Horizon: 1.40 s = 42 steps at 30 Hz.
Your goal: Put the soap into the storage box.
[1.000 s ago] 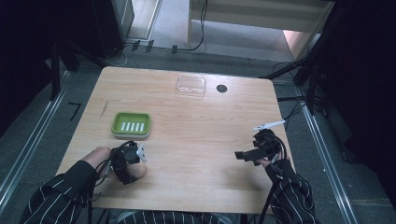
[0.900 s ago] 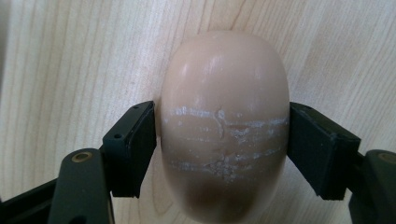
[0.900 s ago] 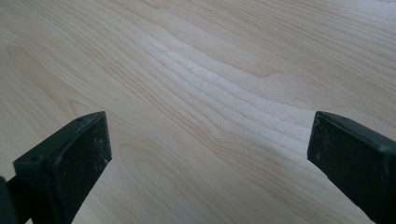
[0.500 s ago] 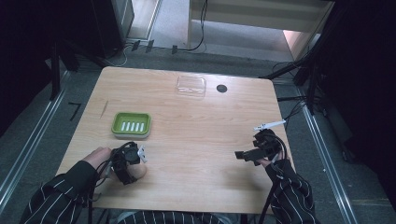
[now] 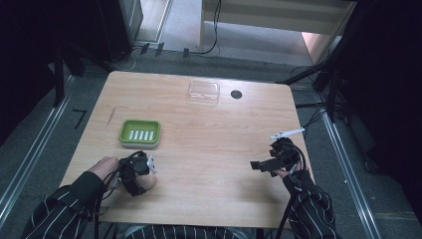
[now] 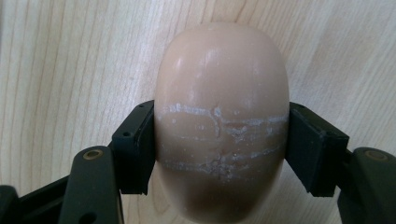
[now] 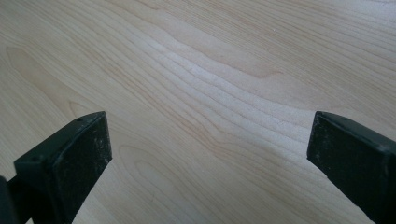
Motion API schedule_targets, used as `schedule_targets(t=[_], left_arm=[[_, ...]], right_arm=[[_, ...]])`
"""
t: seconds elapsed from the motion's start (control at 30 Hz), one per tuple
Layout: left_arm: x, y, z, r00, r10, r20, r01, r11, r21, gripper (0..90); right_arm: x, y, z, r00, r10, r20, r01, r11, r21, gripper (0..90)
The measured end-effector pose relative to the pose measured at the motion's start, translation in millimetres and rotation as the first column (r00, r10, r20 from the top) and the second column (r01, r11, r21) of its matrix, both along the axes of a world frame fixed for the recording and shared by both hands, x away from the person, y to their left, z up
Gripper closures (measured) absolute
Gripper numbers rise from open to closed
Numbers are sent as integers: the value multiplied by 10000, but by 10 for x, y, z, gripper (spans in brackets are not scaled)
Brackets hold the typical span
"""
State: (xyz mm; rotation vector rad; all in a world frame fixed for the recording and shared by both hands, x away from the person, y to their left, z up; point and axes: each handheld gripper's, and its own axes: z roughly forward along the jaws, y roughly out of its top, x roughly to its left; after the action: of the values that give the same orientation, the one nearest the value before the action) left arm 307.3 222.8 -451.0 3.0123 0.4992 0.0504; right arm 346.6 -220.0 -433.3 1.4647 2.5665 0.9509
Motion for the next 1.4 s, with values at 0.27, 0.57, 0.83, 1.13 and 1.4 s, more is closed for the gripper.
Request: schedule_targets(t=[0.27, 0.57, 0.83, 1.13, 1.4], left_arm=[[11, 25, 63, 9998, 29, 171, -23, 9992, -404, 336], [62, 74, 129, 9987, 88, 495, -54, 9976, -688, 336], [104, 87, 163, 9979, 48, 640, -6, 9978, -656, 336], [106, 99, 165, 9975, 177, 686, -129, 9974, -705, 336], [110, 105, 178, 9969, 161, 766, -105, 9973, -733, 336]], right_arm=[[1, -1, -1, 10000, -5, 3, 5, 10000, 3, 2], [5, -1, -6, 10000, 27, 15, -27, 10000, -15, 2], [2, 0, -6, 10000, -9, 9, 9, 10000, -59, 2], [-12, 28, 22, 9991, -223, 357, 243, 9980, -581, 3], [-45, 49, 67, 9955, -457, 828, 516, 9961, -710, 22]])
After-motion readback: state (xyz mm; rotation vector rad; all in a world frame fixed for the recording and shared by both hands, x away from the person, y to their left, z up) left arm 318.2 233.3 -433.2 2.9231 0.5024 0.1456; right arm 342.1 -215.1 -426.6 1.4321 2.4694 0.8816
